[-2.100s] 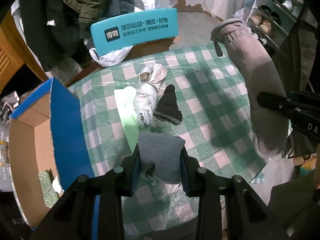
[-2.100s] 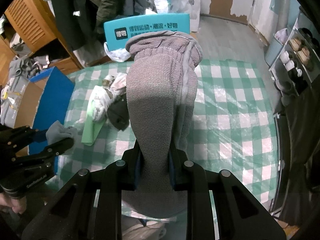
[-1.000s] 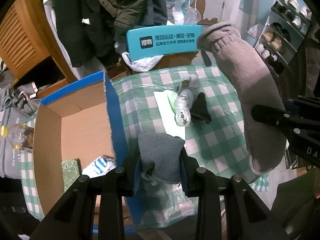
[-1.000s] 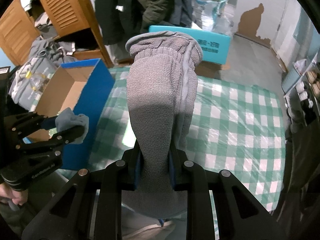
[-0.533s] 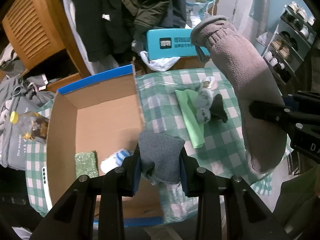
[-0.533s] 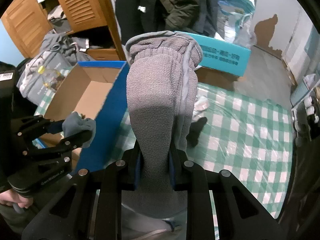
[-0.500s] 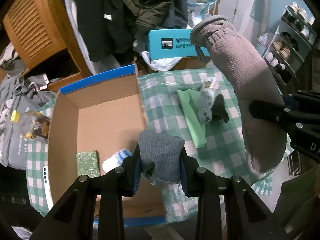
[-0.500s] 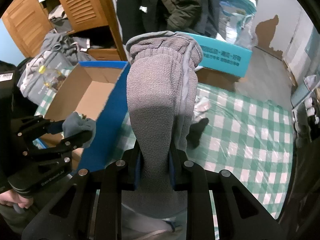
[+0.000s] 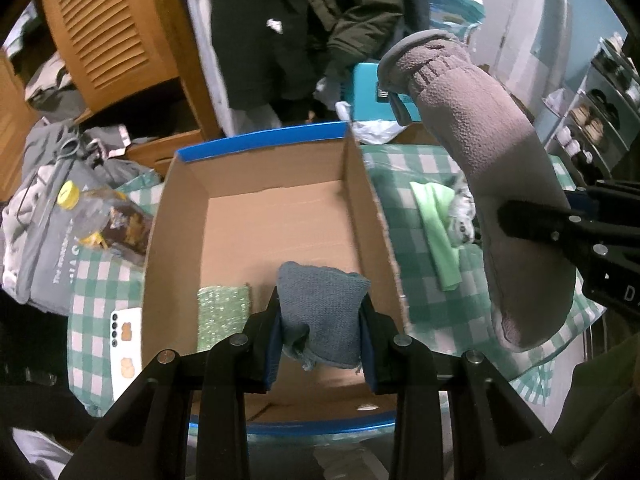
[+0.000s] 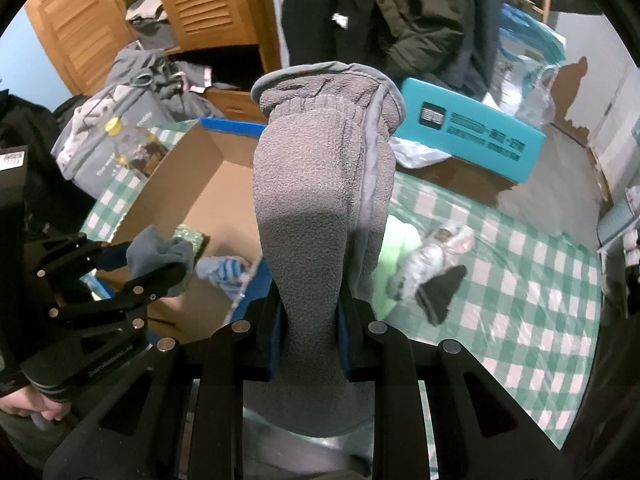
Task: Organize soft objects
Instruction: 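Carry the grey sock with the right tool while the left tool carries the grey cloth over the box, then open the right tool to drop the sock while the left tool drops the cloth into the box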
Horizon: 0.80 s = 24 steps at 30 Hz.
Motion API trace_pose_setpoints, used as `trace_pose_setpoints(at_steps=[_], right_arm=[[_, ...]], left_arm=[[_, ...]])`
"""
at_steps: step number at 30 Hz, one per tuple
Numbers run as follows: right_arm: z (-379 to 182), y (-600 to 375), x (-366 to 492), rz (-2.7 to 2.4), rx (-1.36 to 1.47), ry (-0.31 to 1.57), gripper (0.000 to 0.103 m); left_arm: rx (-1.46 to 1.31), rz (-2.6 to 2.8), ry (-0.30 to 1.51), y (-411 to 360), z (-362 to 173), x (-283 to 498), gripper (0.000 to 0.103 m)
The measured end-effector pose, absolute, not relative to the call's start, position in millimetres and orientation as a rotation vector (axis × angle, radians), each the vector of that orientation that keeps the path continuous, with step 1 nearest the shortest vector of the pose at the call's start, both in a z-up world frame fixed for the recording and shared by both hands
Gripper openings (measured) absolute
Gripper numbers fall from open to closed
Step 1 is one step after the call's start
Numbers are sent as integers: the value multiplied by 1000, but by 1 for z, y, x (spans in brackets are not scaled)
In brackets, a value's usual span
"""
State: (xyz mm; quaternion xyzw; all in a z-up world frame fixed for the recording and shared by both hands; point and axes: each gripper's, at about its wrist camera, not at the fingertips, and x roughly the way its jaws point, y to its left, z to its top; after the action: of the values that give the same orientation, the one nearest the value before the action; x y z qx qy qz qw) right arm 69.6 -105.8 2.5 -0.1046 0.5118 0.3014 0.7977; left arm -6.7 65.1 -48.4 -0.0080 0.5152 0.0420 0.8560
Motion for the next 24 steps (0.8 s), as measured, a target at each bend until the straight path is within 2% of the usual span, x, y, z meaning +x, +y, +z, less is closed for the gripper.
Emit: trace_pose_setpoints(at_steps=[24], right_arm=[[-32, 16, 62, 749, -312, 1169, 20]], left_arm=[[-86, 212, 1129, 140, -74, -16, 33]])
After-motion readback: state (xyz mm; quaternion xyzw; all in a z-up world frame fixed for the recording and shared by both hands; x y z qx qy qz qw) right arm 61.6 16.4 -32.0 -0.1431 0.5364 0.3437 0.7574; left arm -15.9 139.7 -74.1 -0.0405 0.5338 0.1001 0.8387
